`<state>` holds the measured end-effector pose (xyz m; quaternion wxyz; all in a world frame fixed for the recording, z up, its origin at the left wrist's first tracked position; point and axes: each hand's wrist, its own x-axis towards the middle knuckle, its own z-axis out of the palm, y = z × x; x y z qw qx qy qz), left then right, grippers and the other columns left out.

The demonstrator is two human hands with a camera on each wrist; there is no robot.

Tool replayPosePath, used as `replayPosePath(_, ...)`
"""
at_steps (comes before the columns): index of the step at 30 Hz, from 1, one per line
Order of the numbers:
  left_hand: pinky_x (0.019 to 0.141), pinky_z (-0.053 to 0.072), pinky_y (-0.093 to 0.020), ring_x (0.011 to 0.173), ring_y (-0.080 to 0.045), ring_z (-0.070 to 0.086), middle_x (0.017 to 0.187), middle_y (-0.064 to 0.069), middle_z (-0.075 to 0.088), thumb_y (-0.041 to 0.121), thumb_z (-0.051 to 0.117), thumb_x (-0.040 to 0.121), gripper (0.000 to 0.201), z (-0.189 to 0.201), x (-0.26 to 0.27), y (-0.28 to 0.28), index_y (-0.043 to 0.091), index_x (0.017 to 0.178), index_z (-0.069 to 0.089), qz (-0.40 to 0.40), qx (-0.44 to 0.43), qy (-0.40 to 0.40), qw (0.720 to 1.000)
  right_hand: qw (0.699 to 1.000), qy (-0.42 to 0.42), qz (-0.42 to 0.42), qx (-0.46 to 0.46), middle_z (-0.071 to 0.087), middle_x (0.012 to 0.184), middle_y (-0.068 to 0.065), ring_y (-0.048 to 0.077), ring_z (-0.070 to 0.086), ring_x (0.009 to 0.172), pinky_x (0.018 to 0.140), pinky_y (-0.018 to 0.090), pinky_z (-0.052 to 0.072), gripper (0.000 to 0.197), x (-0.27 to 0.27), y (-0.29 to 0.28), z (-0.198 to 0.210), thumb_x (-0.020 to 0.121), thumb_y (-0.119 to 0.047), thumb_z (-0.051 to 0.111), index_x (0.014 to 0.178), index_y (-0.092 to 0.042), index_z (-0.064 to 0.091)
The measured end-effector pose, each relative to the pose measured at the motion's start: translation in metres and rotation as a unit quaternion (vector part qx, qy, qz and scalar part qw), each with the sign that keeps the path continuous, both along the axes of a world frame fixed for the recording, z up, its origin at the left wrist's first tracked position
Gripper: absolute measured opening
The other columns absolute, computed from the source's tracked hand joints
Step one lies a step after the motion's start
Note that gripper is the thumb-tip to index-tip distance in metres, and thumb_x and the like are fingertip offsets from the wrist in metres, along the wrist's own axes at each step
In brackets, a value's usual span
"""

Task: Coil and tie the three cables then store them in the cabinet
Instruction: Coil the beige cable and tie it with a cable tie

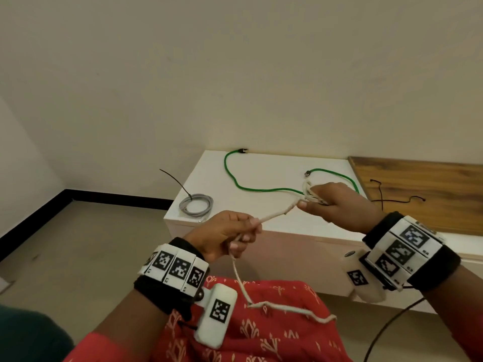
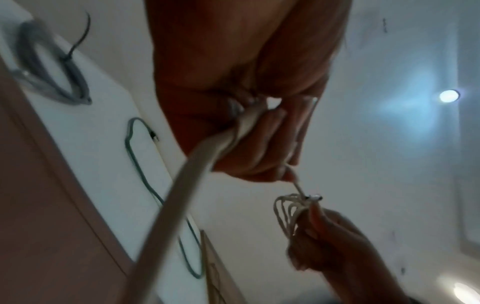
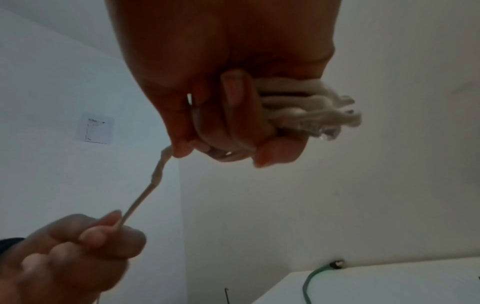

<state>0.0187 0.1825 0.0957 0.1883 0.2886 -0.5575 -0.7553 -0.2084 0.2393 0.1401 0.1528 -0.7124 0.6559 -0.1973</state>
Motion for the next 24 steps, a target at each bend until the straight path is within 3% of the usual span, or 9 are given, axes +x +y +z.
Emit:
replayPosePath(3,0.050,0.045,-0.021,0.039,-0.007,0.045,0.044,0.005,0.041,0.025,0.050,0.088,0.028,0.001,0.011,-0.004,0.011,0.065,0.054,-0.062,-0.024,-0.054,0.996,0.997,-0.068,0.000,0.022,0.041,0.056,0.006,0.018,0.044,0.052,0.057,0.032,0.040,0.042,-0.002,0.001,0.001,0.087,-0.038,0.053,0.061,-0.007,0.042)
replayPosePath(6,0.061,0.055,-0.031,0.043,-0.009,0.050,0.050,0.005,0.044,0.022,0.055,0.087,0.019,0.003,0.020,-0.008,0.010,0.073,0.056,-0.015,-0.055,-0.054,0.997,0.987,-0.151,0.001,0.053,0.037,0.047,-0.001,0.009,0.040,0.039,0.044,0.021,0.040,0.044,0.001,0.001,0.000,0.089,-0.032,0.054,0.052,-0.013,0.040)
replayPosePath(8,0.049,0.047,-0.021,0.039,-0.005,0.039,0.046,0.009,0.041,0.015,0.053,0.089,0.016,0.005,0.024,-0.011,0.010,0.075,0.058,0.073,-0.138,-0.059,0.986,0.971,-0.209,0.016,0.117,0.034,0.044,0.000,0.015,0.036,0.039,0.041,0.020,0.038,0.046,0.006,0.001,-0.003,0.089,-0.033,0.053,0.049,-0.014,0.039)
replayPosePath(10,0.044,0.035,-0.013,0.040,-0.001,0.036,0.042,0.013,0.046,0.012,0.052,0.090,0.018,0.008,0.025,-0.017,0.013,0.074,0.062,0.169,-0.244,-0.078,0.952,0.941,-0.274,0.051,0.192,0.032,0.041,0.000,0.017,0.031,0.037,0.041,0.020,0.038,0.049,0.015,0.002,-0.008,0.087,-0.039,0.055,0.047,-0.015,0.040)
replayPosePath(13,0.053,0.036,-0.010,0.051,0.002,0.045,0.056,0.009,0.055,0.010,0.064,0.081,0.013,0.011,0.024,-0.028,0.016,0.070,0.063,0.272,-0.309,-0.054,0.910,0.834,-0.452,0.142,0.283,0.028,0.034,-0.007,0.010,0.023,0.029,0.042,0.020,0.038,0.044,0.029,0.001,-0.012,0.076,-0.046,0.063,0.047,-0.019,0.045)
replayPosePath(15,0.048,0.031,-0.012,0.044,-0.002,0.036,0.051,0.003,0.045,0.014,0.071,0.076,0.014,0.010,0.023,-0.033,0.015,0.068,0.059,0.312,-0.319,-0.049,0.894,0.716,-0.581,0.207,0.327,0.024,0.035,-0.008,0.011,0.020,0.029,0.045,0.021,0.043,0.038,0.036,-0.003,-0.010,0.077,-0.045,0.063,0.052,-0.019,0.050)
replayPosePath(18,0.042,0.025,-0.015,0.039,-0.002,0.028,0.042,0.010,0.037,0.017,0.070,0.077,0.023,0.001,0.020,-0.033,0.013,0.063,0.052,0.329,-0.326,-0.042,0.885,0.548,-0.721,0.259,0.337,0.028,0.041,-0.004,0.016,0.026,0.036,0.057,0.027,0.049,0.036,0.042,-0.008,-0.002,0.091,-0.033,0.046,0.063,-0.012,0.056)
replayPosePath(20,0.046,0.028,-0.018,0.043,-0.002,0.032,0.047,0.008,0.040,0.021,0.064,0.083,0.026,-0.009,0.019,-0.029,0.015,0.061,0.053,0.304,-0.357,-0.039,0.882,0.521,-0.774,0.225,0.281,0.028,0.041,-0.004,0.015,0.026,0.038,0.058,0.027,0.049,0.035,0.046,-0.010,0.006,0.091,-0.029,0.045,0.063,-0.011,0.055)
replayPosePath(24,0.052,0.033,-0.026,0.051,-0.008,0.040,0.054,0.005,0.042,0.055,0.040,0.081,0.032,-0.032,0.023,-0.018,0.029,0.067,0.055,0.253,-0.464,-0.102,0.843,0.550,-0.820,0.116,0.106,0.035,0.037,-0.006,0.010,0.030,0.037,0.057,0.025,0.051,0.031,0.052,-0.007,0.013,0.084,-0.031,0.041,0.059,-0.015,0.049)
